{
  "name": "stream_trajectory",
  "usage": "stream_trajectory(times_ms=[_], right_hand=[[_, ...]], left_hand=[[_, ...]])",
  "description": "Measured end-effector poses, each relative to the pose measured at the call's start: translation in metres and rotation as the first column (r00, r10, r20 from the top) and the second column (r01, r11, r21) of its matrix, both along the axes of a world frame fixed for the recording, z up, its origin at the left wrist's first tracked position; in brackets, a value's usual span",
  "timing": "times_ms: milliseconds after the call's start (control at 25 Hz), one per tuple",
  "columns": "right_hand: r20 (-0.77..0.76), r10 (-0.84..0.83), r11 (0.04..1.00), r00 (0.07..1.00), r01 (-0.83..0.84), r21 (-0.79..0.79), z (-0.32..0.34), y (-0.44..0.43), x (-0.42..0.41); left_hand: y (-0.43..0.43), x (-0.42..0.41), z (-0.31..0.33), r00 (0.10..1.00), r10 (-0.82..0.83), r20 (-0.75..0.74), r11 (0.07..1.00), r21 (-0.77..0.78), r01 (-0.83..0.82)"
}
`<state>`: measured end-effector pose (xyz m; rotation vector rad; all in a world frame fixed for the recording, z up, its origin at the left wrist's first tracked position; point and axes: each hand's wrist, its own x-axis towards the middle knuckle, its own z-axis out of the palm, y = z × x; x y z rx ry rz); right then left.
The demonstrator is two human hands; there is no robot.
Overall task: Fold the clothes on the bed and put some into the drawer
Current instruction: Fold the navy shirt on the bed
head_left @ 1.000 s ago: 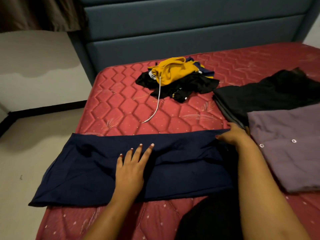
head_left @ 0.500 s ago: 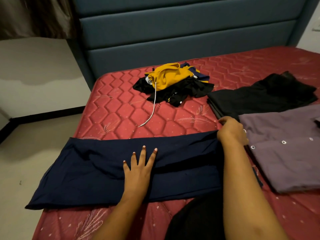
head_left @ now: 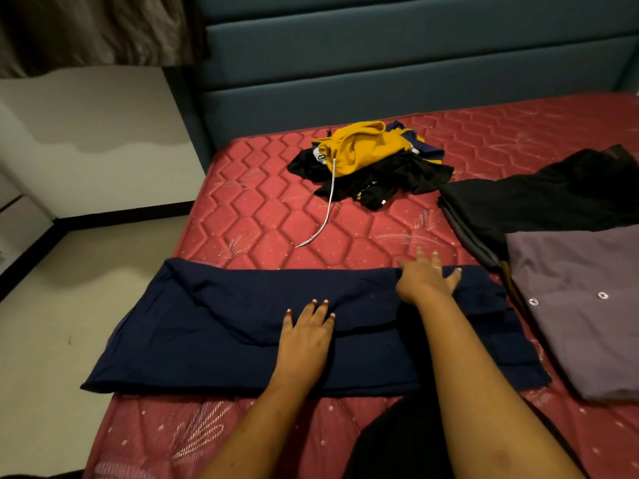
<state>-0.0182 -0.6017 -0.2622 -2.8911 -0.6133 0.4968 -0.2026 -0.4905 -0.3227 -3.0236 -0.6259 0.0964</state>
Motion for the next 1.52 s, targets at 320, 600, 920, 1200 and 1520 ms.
stream_trajectory(times_ms=[320,600,920,1200,1520], right_hand=[[-0.275,0.324,0.933,0.905,-0.354,-0.064,-0.047,0.053,-0.043],[-0.129,0.445,0.888,0.886,-0.455,-0.065,-0.053,0.096,-0.083],[0.038,0.471,0.881,0.882,-0.472,0.03,-0.061,0.128,-0.074],[0.238,0.213,0.935,0.947,-0.269,0.231,-0.064,0.12,-0.029],[0.134,0.199,0.957,0.971,-0.222,0.187,-0.051,0.1,-0.003]], left_hand=[[0.028,-0.008,0.023,0.99,-0.012,-0.138,0.878,-0.476,-0.056],[0.145,-0.026,0.034,0.921,0.386,-0.043,0.875,-0.3,-0.381],[0.184,-0.034,0.016,0.823,0.567,-0.035,0.784,-0.282,-0.553],[0.203,-0.04,0.016,0.763,0.583,0.279,0.812,-0.171,-0.558],[0.149,-0.01,0.01,0.815,0.436,0.38,0.864,0.077,-0.498]])
